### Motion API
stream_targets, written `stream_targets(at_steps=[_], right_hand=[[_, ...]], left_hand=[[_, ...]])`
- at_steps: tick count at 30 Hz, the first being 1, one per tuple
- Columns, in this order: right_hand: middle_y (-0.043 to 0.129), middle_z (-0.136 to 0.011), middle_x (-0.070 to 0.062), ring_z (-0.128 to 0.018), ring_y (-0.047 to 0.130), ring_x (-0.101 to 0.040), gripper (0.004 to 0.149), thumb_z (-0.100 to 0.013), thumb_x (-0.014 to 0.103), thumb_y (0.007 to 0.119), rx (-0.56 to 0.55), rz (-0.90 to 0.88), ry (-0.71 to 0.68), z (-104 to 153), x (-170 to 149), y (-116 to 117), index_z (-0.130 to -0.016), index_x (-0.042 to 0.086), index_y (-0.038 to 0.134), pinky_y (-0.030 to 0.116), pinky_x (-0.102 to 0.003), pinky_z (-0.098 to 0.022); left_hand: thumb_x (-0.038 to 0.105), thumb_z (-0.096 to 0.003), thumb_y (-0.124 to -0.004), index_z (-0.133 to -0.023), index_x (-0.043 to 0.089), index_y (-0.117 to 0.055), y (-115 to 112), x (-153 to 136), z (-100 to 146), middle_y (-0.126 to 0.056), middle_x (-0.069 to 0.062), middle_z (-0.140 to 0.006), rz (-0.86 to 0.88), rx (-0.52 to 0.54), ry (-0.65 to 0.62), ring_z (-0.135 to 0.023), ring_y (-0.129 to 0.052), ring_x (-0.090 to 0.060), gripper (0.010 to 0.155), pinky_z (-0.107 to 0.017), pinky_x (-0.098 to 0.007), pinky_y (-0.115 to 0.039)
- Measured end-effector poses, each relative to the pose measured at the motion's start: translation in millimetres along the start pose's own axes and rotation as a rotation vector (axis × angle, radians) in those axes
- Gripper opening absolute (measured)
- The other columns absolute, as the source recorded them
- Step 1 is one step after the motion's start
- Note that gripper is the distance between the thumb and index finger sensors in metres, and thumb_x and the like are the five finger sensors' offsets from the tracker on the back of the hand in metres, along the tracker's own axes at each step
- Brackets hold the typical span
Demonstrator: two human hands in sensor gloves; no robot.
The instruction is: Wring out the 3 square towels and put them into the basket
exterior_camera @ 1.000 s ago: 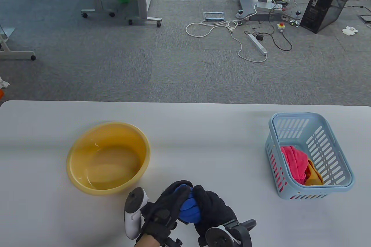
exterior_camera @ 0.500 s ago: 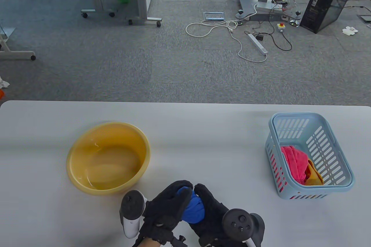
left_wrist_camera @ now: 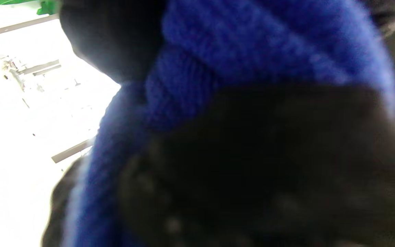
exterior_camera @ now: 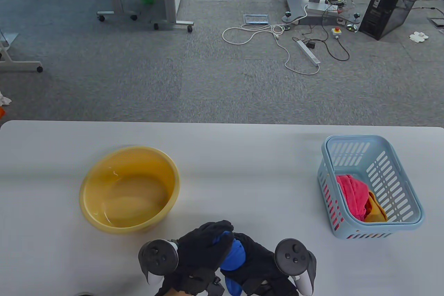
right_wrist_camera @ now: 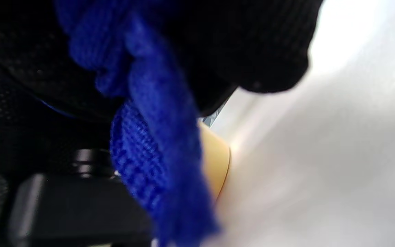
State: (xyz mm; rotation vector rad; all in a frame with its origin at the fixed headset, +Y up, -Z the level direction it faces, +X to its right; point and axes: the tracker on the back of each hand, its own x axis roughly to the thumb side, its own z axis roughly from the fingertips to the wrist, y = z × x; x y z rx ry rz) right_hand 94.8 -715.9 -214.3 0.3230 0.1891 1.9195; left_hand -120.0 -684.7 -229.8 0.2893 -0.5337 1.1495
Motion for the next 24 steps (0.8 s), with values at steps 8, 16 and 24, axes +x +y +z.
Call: stream_targets(at_steps=[8, 16, 24], right_hand=[[0.096, -0.061, -0.012, -0.024, 0.103, -0.022, 0.074, -0.036, 0.036, 0.11, 0.251, -0.239, 0.081, -7, -15, 7, -0.091, 0.004, 0.073, 0.093, -0.024, -0.014], [0.098, -0.056, -0.009, -0.021, 0.103, -0.021, 0.072, -0.037, 0.039, 0.109, 0.469, -0.412, 0.074, -11, -27, 17, -0.089, 0.004, 0.074, 0.092, -0.024, -0.012], [0.095, -0.058, -0.002, -0.018, 0.102, -0.02, 0.069, -0.037, 0.041, 0.109, 0.599, -0.544, 0.026, -13, -32, 30, -0.086, 0.004, 0.076, 0.091, -0.024, -0.009]], left_hand=[[0.058, -0.0493, -0.086, -0.078, 0.017, -0.098, 0, 5, -1, -0.101, -0.016, -0.056, -0.027, -0.012, -0.043, -0.019, -0.096, -0.033, 0.051, -0.003, -0.031, -0.082], [0.058, -0.0484, -0.087, -0.074, 0.017, -0.1, -3, 11, -1, -0.101, -0.015, -0.052, -0.02, -0.042, -0.075, -0.016, -0.096, -0.032, 0.05, -0.002, -0.031, -0.081], [0.056, -0.05, -0.086, -0.074, 0.016, -0.098, -3, 16, -2, -0.099, -0.016, -0.052, 0.013, -0.078, -0.154, -0.017, -0.095, -0.033, 0.048, -0.003, -0.032, -0.08]])
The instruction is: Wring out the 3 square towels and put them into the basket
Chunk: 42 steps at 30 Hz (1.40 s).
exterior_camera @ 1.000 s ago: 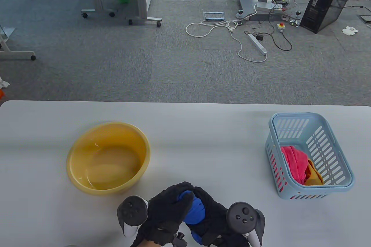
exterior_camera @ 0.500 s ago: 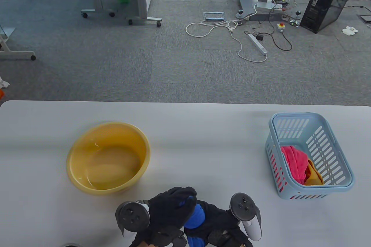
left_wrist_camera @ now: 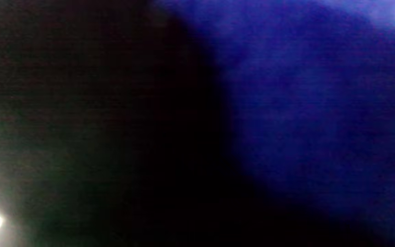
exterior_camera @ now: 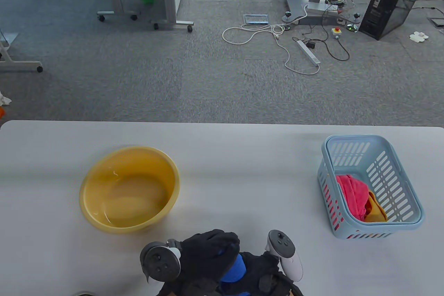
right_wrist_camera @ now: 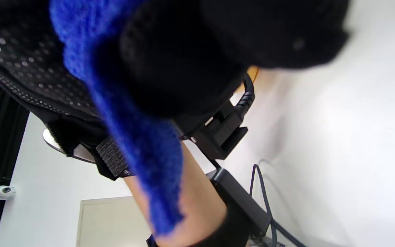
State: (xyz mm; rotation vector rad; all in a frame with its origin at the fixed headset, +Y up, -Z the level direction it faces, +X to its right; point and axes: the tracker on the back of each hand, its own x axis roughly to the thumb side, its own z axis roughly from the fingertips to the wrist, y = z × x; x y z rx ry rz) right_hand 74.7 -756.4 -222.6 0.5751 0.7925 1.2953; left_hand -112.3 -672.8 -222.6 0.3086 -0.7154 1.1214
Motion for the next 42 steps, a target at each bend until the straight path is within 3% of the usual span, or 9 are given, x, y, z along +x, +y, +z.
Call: stream_targets(at_steps=[15, 22, 28, 42], right_hand=[[0.094, -0.056, -0.005, -0.016, 0.101, -0.02, 0.066, -0.036, 0.043, 0.109, 0.188, -0.176, -0.04, -12, -15, 13, -0.083, 0.007, 0.079, 0.09, -0.025, -0.008], [0.094, -0.056, -0.005, -0.016, 0.101, -0.02, 0.066, -0.036, 0.044, 0.109, 0.2, -0.175, -0.034, -12, -15, 13, -0.082, 0.008, 0.08, 0.09, -0.025, -0.008], [0.096, -0.056, -0.001, -0.02, 0.101, -0.021, 0.069, -0.038, 0.045, 0.108, 0.114, -0.009, -0.014, -3, -4, 1, -0.086, 0.008, 0.077, 0.091, -0.025, -0.012], [0.095, -0.059, -0.011, -0.026, 0.102, -0.022, 0.077, -0.039, 0.043, 0.108, -0.176, 0.338, 0.017, 13, 16, -13, -0.095, 0.006, 0.07, 0.092, -0.027, -0.017]], left_hand=[[0.055, -0.0516, -0.086, -0.074, 0.017, -0.098, -4, -6, -6, -0.097, -0.014, -0.056, 0.197, -0.138, 0.028, -0.023, -0.093, -0.035, 0.046, -0.007, -0.033, -0.079], [0.055, -0.052, -0.087, -0.075, 0.018, -0.097, -7, -9, -5, -0.097, -0.014, -0.057, 0.254, -0.142, 0.023, -0.024, -0.093, -0.035, 0.045, -0.008, -0.033, -0.079], [0.056, -0.051, -0.084, -0.076, 0.02, -0.098, -8, -10, -3, -0.098, -0.012, -0.059, 0.214, -0.081, 0.041, -0.027, -0.094, -0.035, 0.046, -0.01, -0.034, -0.081], [0.057, -0.053, -0.083, -0.087, 0.02, -0.091, -6, -20, 7, -0.095, -0.013, -0.075, 0.173, -0.039, 0.197, -0.047, -0.096, -0.038, 0.051, -0.021, -0.036, -0.085]])
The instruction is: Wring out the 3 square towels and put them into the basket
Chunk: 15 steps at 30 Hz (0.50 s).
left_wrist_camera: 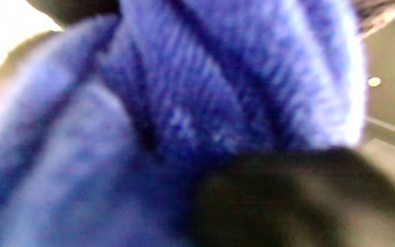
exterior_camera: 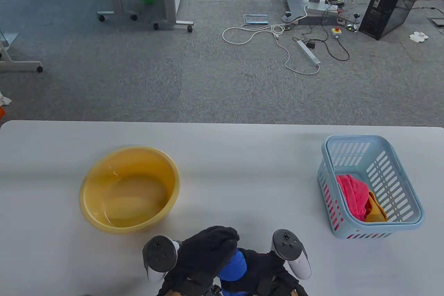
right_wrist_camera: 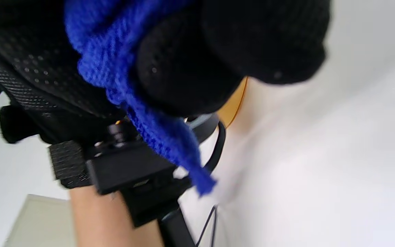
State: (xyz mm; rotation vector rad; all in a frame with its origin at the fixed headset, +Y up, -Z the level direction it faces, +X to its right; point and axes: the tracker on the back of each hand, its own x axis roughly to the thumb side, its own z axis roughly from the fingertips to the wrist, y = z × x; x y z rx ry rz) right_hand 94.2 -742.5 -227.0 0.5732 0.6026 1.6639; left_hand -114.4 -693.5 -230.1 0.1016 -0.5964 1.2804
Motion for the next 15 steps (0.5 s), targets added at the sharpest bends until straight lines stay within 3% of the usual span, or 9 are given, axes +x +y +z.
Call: stream_targets(at_steps=[8, 15], right_hand=[[0.094, -0.065, -0.011, -0.032, 0.102, -0.025, 0.079, -0.038, 0.041, 0.108, -0.239, 0.311, 0.022, 12, 16, -8, -0.099, 0.013, 0.067, 0.091, -0.03, -0.022], [0.092, -0.068, -0.012, -0.035, 0.101, -0.027, 0.078, -0.038, 0.039, 0.108, -0.383, 0.519, 0.003, 17, 25, -6, -0.1, 0.016, 0.066, 0.091, -0.033, -0.025]], left_hand=[[0.056, -0.0545, -0.082, -0.093, 0.02, -0.086, 1, -1, 4, -0.092, -0.013, -0.084, -0.07, 0.032, 0.042, -0.056, -0.096, -0.04, 0.053, -0.023, -0.038, -0.085], [0.056, -0.055, -0.08, -0.094, 0.019, -0.086, 4, -6, 7, -0.092, -0.014, -0.082, -0.1, 0.06, 0.093, -0.047, -0.097, -0.038, 0.054, -0.017, -0.035, -0.085]])
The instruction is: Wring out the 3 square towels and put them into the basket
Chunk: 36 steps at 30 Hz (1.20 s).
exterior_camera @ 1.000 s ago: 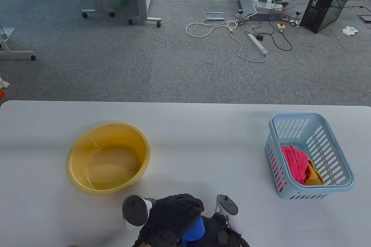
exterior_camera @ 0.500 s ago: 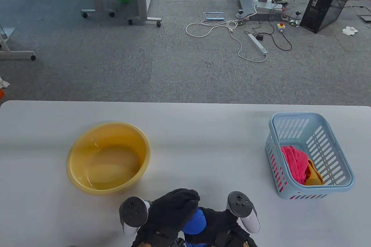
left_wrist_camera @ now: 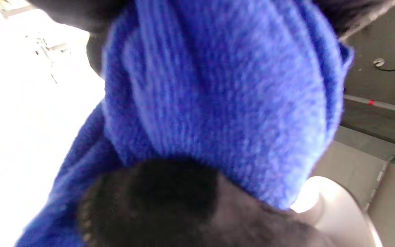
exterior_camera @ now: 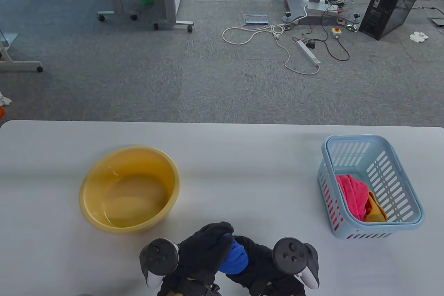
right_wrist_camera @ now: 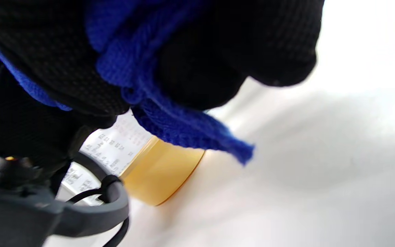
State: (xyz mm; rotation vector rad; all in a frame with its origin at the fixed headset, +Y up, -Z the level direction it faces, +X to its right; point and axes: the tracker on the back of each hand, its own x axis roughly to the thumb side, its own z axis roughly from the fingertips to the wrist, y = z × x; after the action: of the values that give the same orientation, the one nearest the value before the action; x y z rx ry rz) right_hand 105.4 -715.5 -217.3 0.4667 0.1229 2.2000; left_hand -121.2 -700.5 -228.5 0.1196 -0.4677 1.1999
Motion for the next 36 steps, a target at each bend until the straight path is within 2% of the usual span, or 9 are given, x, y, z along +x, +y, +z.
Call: stream_targets(at_steps=[5, 8, 15, 21, 23, 25, 30, 33, 36], right_hand=[[0.091, -0.071, -0.011, -0.038, 0.1, -0.028, 0.079, -0.039, 0.038, 0.108, -0.16, 0.285, -0.058, 7, 17, -4, -0.102, 0.019, 0.064, 0.09, -0.034, -0.028], [0.091, -0.072, -0.011, -0.039, 0.1, -0.029, 0.079, -0.039, 0.037, 0.108, -0.24, 0.381, -0.084, 11, 24, -4, -0.102, 0.02, 0.063, 0.09, -0.034, -0.029], [0.089, -0.075, -0.011, -0.042, 0.099, -0.029, 0.081, -0.04, 0.036, 0.107, -0.358, 0.62, -0.153, 20, 46, -3, -0.104, 0.023, 0.059, 0.09, -0.035, -0.031], [0.086, -0.08, -0.011, -0.048, 0.098, -0.03, 0.082, -0.042, 0.034, 0.106, -0.409, 0.716, -0.187, 25, 58, -2, -0.106, 0.025, 0.055, 0.089, -0.037, -0.037], [0.085, -0.08, -0.011, -0.049, 0.097, -0.031, 0.082, -0.042, 0.034, 0.105, -0.421, 0.717, -0.184, 26, 60, -3, -0.106, 0.025, 0.054, 0.089, -0.038, -0.038], [0.085, -0.081, -0.011, -0.05, 0.097, -0.031, 0.083, -0.042, 0.034, 0.105, -0.429, 0.719, -0.172, 26, 59, -4, -0.106, 0.024, 0.054, 0.089, -0.038, -0.038], [0.085, -0.081, -0.011, -0.05, 0.097, -0.031, 0.082, -0.043, 0.035, 0.105, -0.417, 0.743, -0.144, 26, 59, -11, -0.106, 0.024, 0.054, 0.089, -0.039, -0.038], [0.085, -0.081, -0.011, -0.05, 0.098, -0.031, 0.083, -0.042, 0.035, 0.105, -0.411, 0.788, -0.119, 27, 60, -23, -0.106, 0.023, 0.053, 0.089, -0.039, -0.039], [0.085, -0.082, -0.011, -0.051, 0.098, -0.031, 0.084, -0.042, 0.036, 0.105, -0.425, 0.771, -0.075, 28, 61, -45, -0.107, 0.022, 0.052, 0.089, -0.039, -0.039]], left_hand=[[0.057, -0.0558, -0.078, -0.096, 0.018, -0.082, 1, -11, 2, -0.09, -0.015, -0.083, 0.093, -0.021, 0.081, -0.042, -0.098, -0.036, 0.056, -0.015, -0.033, -0.084], [0.057, -0.0562, -0.078, -0.097, 0.021, -0.082, 1, -16, 3, -0.09, -0.016, -0.083, 0.165, -0.034, 0.126, -0.035, -0.097, -0.034, 0.055, -0.012, -0.031, -0.084], [0.057, -0.0581, -0.075, -0.1, 0.02, -0.078, 2, -24, 7, -0.087, -0.018, -0.082, 0.305, -0.068, 0.271, -0.035, -0.098, -0.033, 0.057, -0.011, -0.031, -0.084], [0.057, -0.0586, -0.073, -0.101, 0.022, -0.078, 5, -18, 7, -0.087, -0.019, -0.083, 0.295, -0.05, 0.227, -0.037, -0.097, -0.034, 0.056, -0.013, -0.032, -0.084], [0.058, -0.0583, -0.073, -0.103, 0.022, -0.076, 6, -16, 6, -0.085, -0.019, -0.087, 0.268, -0.044, 0.191, -0.043, -0.097, -0.037, 0.057, -0.019, -0.037, -0.085], [0.06, -0.0581, -0.073, -0.107, 0.022, -0.071, 5, -14, 4, -0.079, -0.021, -0.094, 0.237, -0.045, 0.156, -0.058, -0.095, -0.042, 0.062, -0.031, -0.044, -0.085], [0.06, -0.0572, -0.075, -0.115, 0.023, -0.055, 4, -10, 4, -0.057, -0.02, -0.11, 0.187, -0.03, 0.101, -0.091, -0.072, -0.049, 0.071, -0.054, -0.06, -0.073], [0.062, -0.0563, -0.076, -0.116, 0.024, -0.05, 5, -8, 4, -0.048, -0.019, -0.114, 0.146, -0.031, 0.062, -0.1, -0.059, -0.05, 0.075, -0.06, -0.065, -0.065], [0.06, -0.0563, -0.078, -0.117, 0.028, -0.05, 5, -6, 3, -0.045, -0.018, -0.116, 0.22, -0.067, 0.013, -0.103, -0.054, -0.05, 0.074, -0.063, -0.068, -0.059]])
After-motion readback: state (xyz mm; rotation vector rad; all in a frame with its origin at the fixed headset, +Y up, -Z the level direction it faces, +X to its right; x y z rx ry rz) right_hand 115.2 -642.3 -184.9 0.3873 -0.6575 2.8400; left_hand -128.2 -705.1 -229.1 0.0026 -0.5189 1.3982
